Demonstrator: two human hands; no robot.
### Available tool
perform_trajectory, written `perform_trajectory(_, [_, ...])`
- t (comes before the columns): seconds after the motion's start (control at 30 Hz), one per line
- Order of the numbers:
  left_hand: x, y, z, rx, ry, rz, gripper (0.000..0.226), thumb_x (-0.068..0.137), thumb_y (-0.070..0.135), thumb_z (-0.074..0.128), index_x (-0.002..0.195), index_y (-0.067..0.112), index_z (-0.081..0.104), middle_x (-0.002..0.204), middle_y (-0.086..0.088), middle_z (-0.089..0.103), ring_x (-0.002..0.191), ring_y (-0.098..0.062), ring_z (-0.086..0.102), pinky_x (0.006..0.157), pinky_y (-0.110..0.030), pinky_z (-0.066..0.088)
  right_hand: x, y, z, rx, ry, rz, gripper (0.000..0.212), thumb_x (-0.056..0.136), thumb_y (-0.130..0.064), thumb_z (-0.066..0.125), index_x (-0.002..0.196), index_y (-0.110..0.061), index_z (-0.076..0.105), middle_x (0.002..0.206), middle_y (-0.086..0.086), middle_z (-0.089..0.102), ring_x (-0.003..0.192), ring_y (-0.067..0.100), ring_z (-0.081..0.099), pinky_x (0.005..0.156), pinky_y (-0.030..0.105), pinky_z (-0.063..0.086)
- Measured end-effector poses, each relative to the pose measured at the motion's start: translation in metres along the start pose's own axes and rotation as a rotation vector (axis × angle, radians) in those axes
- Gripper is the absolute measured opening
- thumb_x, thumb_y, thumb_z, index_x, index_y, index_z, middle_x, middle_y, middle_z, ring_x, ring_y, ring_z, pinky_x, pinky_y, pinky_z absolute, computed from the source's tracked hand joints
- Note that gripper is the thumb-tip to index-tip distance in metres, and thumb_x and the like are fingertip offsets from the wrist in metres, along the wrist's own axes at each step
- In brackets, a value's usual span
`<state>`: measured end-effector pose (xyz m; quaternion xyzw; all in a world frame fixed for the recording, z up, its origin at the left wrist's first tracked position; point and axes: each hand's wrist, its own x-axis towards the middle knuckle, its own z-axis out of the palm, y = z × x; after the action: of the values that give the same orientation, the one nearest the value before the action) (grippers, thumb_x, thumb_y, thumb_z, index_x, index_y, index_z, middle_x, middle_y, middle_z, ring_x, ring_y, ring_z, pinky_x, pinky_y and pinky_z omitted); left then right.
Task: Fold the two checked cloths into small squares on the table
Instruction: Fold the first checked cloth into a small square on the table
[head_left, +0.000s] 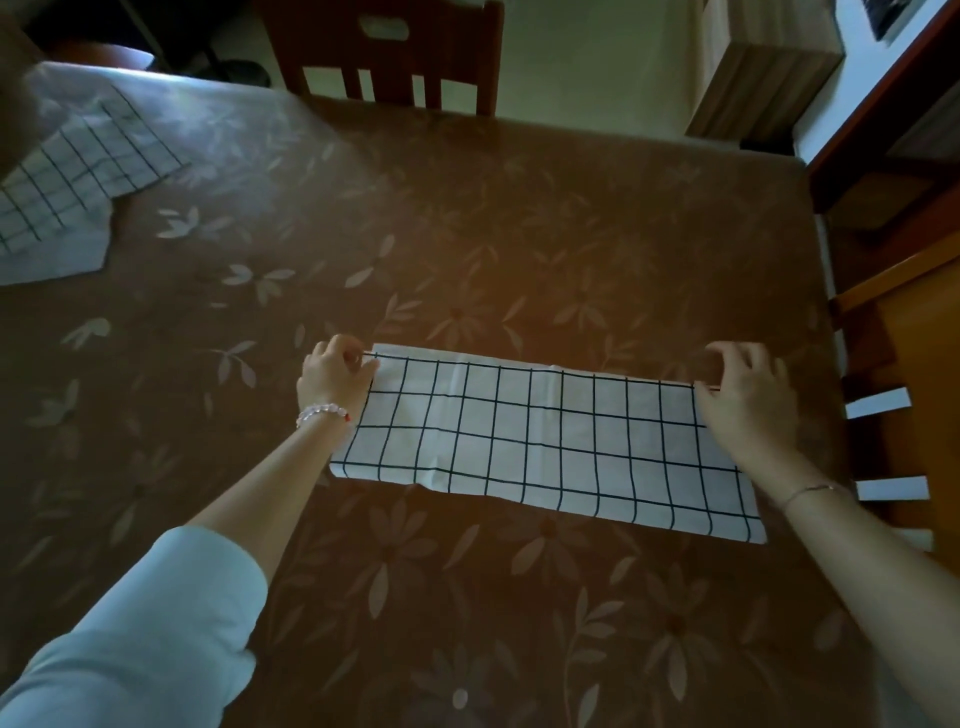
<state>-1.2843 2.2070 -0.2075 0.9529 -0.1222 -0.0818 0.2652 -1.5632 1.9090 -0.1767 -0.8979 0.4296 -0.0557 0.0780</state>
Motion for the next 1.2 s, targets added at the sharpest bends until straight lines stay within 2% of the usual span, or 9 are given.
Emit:
perform_trajectory(0.07, [-0.009,-0.004,-0.007,-0.046,0.035,0.022,0.021,0.082,0.027,0.062,0.101,0.018,0.060,0.103,-0.007,0.059,0.097,-0.025,0.053,0.085,-0.040,0.047,-0.027,-0.024,-0.003,0.100,0.036,-0.106,0.032,0.086,-0.013,0.059,0.118,-0.010,0.056,0.120,0.013,0.055,0.108,0.032,0.049,0.086,0.040,0.045])
perform_trajectory(0.2, [-0.059,-0.022,-0.027,-0.046,0.074,0.152,0.025,0.085,0.019,0.057,0.109,0.011,0.059,0.107,-0.008,0.058,0.099,-0.025,0.052,0.085,-0.036,0.044,-0.091,-0.064,0.008,0.257,-0.078,-0.337,0.030,0.086,-0.012,0.059,0.116,-0.010,0.058,0.112,0.006,0.059,0.109,0.022,0.053,0.093,0.032,0.042])
perform_trajectory(0.33, [-0.112,-0.055,-0.035,0.187,0.033,0.414,0.040,0.079,0.021,0.065,0.116,0.010,0.054,0.114,-0.009,0.058,0.102,-0.025,0.055,0.088,-0.039,0.043,-0.125,-0.083,0.032,0.239,-0.197,-0.453,0.037,0.087,-0.020,0.058,0.124,-0.014,0.054,0.124,0.003,0.056,0.120,0.020,0.049,0.105,0.041,0.038])
perform_trajectory(0.5, [-0.133,-0.063,-0.020,0.405,-0.035,0.545,0.054,0.069,0.031,0.076,0.115,0.013,0.052,0.118,-0.009,0.058,0.106,-0.026,0.058,0.090,-0.042,0.046,-0.134,-0.087,0.047,0.153,-0.265,-0.473,0.047,0.090,-0.030,0.052,0.134,-0.018,0.045,0.138,0.000,0.047,0.131,0.018,0.039,0.110,0.044,0.029])
perform_trajectory(0.67, [-0.120,-0.049,-0.016,0.461,0.052,0.569,0.030,0.063,0.009,0.079,0.088,0.013,0.065,0.105,-0.006,0.064,0.098,-0.024,0.062,0.086,-0.040,0.047,-0.130,-0.086,0.046,0.045,-0.298,-0.454,0.051,0.092,-0.035,0.047,0.139,-0.019,0.039,0.141,-0.002,0.043,0.132,0.017,0.036,0.111,0.041,0.028])
perform_trajectory(0.8, [-0.109,-0.055,-0.025,0.512,0.086,0.667,0.017,0.059,0.007,0.082,0.070,0.012,0.070,0.097,-0.005,0.066,0.092,-0.024,0.063,0.084,-0.041,0.047,-0.129,-0.084,0.041,-0.025,-0.318,-0.460,0.051,0.092,-0.035,0.045,0.141,-0.024,0.035,0.143,-0.007,0.040,0.132,0.014,0.035,0.111,0.040,0.027])
perform_trajectory(0.93, [-0.106,-0.060,-0.031,0.565,0.062,0.741,0.019,0.057,0.006,0.080,0.072,0.013,0.071,0.096,-0.003,0.066,0.091,-0.023,0.062,0.085,-0.041,0.045,-0.126,-0.083,0.037,-0.062,-0.339,-0.476,0.050,0.091,-0.032,0.044,0.140,-0.025,0.036,0.143,-0.009,0.039,0.132,0.011,0.034,0.111,0.038,0.024])
perform_trajectory(1.1, [-0.116,-0.057,-0.027,0.474,-0.040,0.737,0.039,0.065,0.008,0.070,0.103,0.013,0.065,0.113,-0.005,0.060,0.105,-0.025,0.057,0.095,-0.042,0.041,-0.125,-0.083,0.039,-0.019,-0.308,-0.468,0.048,0.092,-0.033,0.042,0.138,-0.020,0.041,0.140,-0.005,0.045,0.130,0.014,0.038,0.110,0.042,0.028])
perform_trajectory(1.2, [-0.113,-0.049,-0.022,0.376,-0.030,0.667,0.031,0.076,0.011,0.062,0.107,0.012,0.062,0.111,-0.004,0.062,0.105,-0.025,0.058,0.094,-0.042,0.043,-0.122,-0.086,0.041,0.007,-0.249,-0.474,0.053,0.089,-0.039,0.031,0.134,-0.017,0.047,0.137,0.000,0.049,0.129,0.018,0.042,0.108,0.042,0.033])
